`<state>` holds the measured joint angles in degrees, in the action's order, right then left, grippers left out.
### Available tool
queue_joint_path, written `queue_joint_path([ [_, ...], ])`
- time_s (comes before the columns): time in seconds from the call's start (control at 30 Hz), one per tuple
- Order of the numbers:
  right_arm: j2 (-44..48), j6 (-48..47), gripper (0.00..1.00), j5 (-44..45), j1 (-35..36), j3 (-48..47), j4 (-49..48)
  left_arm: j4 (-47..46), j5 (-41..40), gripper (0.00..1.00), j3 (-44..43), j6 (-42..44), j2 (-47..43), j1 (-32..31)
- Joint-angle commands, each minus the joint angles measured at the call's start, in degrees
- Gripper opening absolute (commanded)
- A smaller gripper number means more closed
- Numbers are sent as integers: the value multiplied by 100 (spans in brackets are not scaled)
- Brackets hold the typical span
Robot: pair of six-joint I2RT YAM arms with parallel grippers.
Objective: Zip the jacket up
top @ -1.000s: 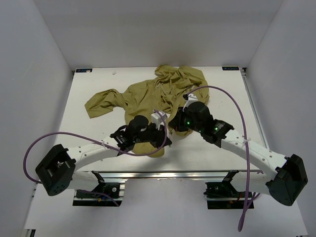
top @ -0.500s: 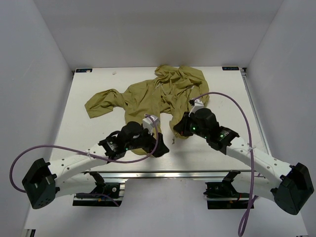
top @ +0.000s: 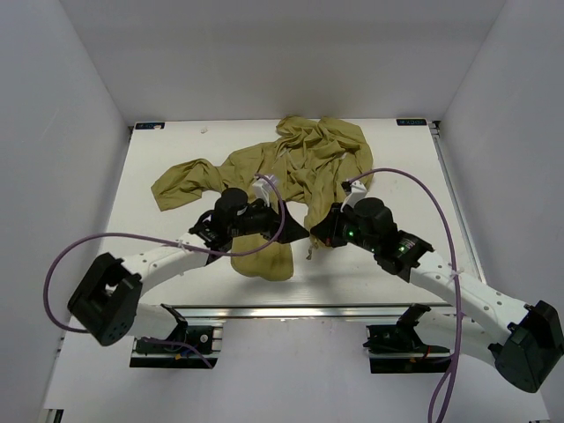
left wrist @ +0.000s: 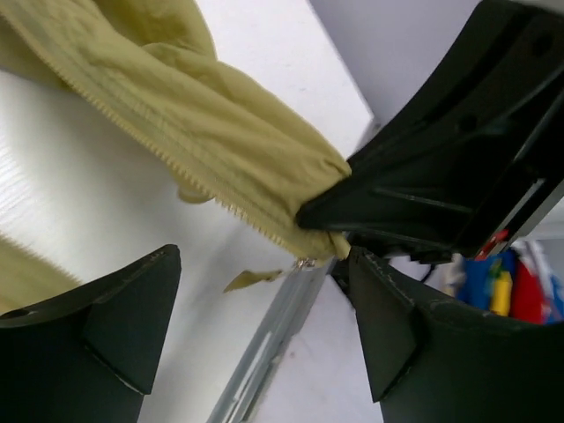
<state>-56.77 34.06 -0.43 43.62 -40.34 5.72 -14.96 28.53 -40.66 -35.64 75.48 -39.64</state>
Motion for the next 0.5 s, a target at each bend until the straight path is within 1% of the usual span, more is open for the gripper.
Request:
queue_joint_path([
  [0.0,70,-67,0,-168,-2,70,-369,-1297,1100,85,50,-759,256,149],
  [0.03,61,-67,0,-177,-2,79,-369,-1656,1171,85,50,-856,326,149],
  [0.07,44,-67,0,-177,-2,79,-361,-1790,1259,84,41,-1014,457,149],
  [0.13,52,-67,0,-160,-2,87,-352,-2114,1286,79,24,-1147,563,149],
  [0.27,96,-58,0,-160,-2,105,-396,-2388,1400,71,-47,-1357,801,149],
  [0.3,88,-49,0,-168,-2,105,-404,-2484,1461,68,-64,-1384,888,149],
  [0.33,79,-58,0,-168,-2,105,-405,-2511,1497,62,-64,-1419,924,149],
  [0.37,70,-49,0,-168,-2,96,-413,-2512,1506,60,-56,-1437,933,149],
  [0.47,87,-66,0,-151,-2,70,-422,-2503,1471,59,-12,-1437,916,149],
])
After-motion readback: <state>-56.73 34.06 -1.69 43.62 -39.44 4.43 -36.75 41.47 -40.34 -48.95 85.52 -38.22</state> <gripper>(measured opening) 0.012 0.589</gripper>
